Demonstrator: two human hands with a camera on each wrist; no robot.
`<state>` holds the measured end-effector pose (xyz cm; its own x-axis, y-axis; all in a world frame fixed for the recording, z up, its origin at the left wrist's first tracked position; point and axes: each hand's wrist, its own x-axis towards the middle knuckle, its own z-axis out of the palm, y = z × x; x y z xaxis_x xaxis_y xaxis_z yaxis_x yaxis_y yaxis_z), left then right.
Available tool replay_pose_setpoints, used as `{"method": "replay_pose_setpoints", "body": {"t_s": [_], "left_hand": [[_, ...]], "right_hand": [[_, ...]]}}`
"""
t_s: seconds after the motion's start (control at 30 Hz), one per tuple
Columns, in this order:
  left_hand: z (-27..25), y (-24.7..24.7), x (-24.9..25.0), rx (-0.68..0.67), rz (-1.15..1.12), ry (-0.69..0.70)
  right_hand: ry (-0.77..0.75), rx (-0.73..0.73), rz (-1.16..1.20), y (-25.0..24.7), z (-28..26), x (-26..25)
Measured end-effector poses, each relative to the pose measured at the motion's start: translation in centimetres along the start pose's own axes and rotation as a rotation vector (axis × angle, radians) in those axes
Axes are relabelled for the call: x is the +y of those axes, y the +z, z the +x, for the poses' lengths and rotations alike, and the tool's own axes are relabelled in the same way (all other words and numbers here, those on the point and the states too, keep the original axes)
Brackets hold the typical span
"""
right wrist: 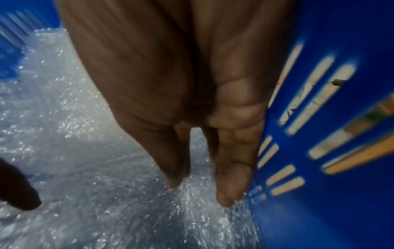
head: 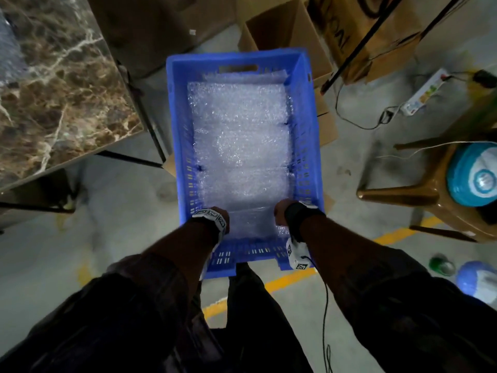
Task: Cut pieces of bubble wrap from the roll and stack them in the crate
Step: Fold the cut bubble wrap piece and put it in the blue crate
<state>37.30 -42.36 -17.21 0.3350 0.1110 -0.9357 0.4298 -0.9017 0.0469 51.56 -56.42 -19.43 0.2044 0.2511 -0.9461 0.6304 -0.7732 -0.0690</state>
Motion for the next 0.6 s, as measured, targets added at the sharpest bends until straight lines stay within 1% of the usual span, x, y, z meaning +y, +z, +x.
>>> {"method": "replay_pose_setpoints", "body": {"t_s": [0.03,0.13,0.2,0.23,0.3,0.33,0.4,0.47,0.53,0.6], "left_hand": [[0.3,0.1,-0.1,0.004,-0.004,0.0],[-0.1,-0.4,-0.2,0.016,-0.114,0.018],[-0.7,-1.1,-0.3,0.051,-0.156,0.03],[-0.8,-1.5,-0.4,0.068,-0.159,0.03],[-1.1,-2.1,-0.7,0.063,-0.173,0.04],[-1.0,-2.3,-1.1,0.078,-0.197,0.042],[-1.0,-2.7,-1.9,0.131,-0.238,0.035],[-1.8,-3.1,-2.4,0.188,-0.253,0.018],[-3.0,-3.3,-2.9,0.27,-0.276,0.001],[-4.3,-3.3,-3.3,0.386,-0.287,0.007]], "right_hand": [[-0.008,-0.007,-0.019,-0.2,-0.1,-0.2],[0.006,-0.01,-0.154,-0.7,-1.0,-1.1],[-0.006,0.071,-0.244,-1.1,-2.0,-1.9],[-0.038,0.128,-0.265,-1.4,-2.3,-2.4],[-0.148,0.152,-0.231,-1.7,-2.7,-3.8],[-0.209,0.11,-0.182,-1.7,-2.6,-4.5],[-0.291,-0.036,-0.052,-1.2,-1.7,-6.0],[-0.324,-0.137,-0.087,-0.7,-0.6,-7.1],[-0.303,-0.159,-0.183,0.2,0.8,-7.7],[-0.291,-0.157,-0.221,0.6,1.4,-7.9]]}}
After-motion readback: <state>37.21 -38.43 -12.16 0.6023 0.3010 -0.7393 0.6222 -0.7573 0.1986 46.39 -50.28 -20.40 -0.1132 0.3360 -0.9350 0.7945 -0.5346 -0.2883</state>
